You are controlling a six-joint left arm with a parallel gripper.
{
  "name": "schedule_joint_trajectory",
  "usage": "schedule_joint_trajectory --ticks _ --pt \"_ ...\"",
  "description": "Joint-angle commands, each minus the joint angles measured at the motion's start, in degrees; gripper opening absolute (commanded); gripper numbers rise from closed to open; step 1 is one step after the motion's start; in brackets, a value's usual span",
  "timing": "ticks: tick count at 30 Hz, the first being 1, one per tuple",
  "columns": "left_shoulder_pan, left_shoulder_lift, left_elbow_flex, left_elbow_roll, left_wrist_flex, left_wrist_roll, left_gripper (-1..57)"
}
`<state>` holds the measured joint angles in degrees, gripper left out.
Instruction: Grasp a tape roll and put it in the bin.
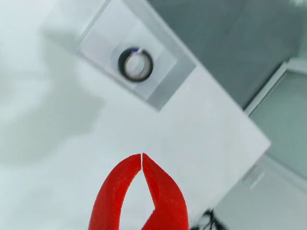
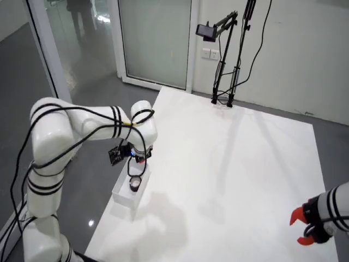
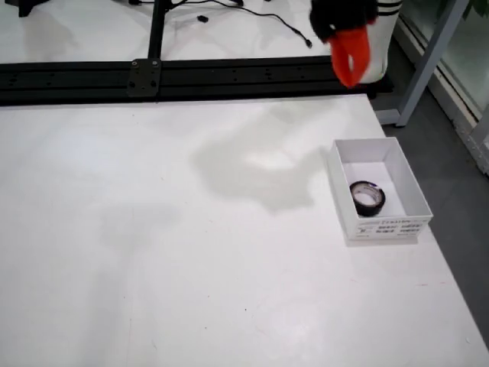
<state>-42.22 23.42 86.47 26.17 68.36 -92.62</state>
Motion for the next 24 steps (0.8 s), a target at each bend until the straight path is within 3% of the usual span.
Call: schedule_joint_trajectory --ticks 1,8,15,24 --pt "-21.15 -12.79 -0.07 -1.74 3.36 0.08 -0.5" --pt "-24.05 -14.11 -0.07 -10.62 3.27 0.08 -0.5" --pt "-28.27 -14.11 -0.07 -12.46 3.27 0.08 -0.5" --pt "-31.78 -14.2 -0.07 -12.55 3.27 0.08 -0.5"
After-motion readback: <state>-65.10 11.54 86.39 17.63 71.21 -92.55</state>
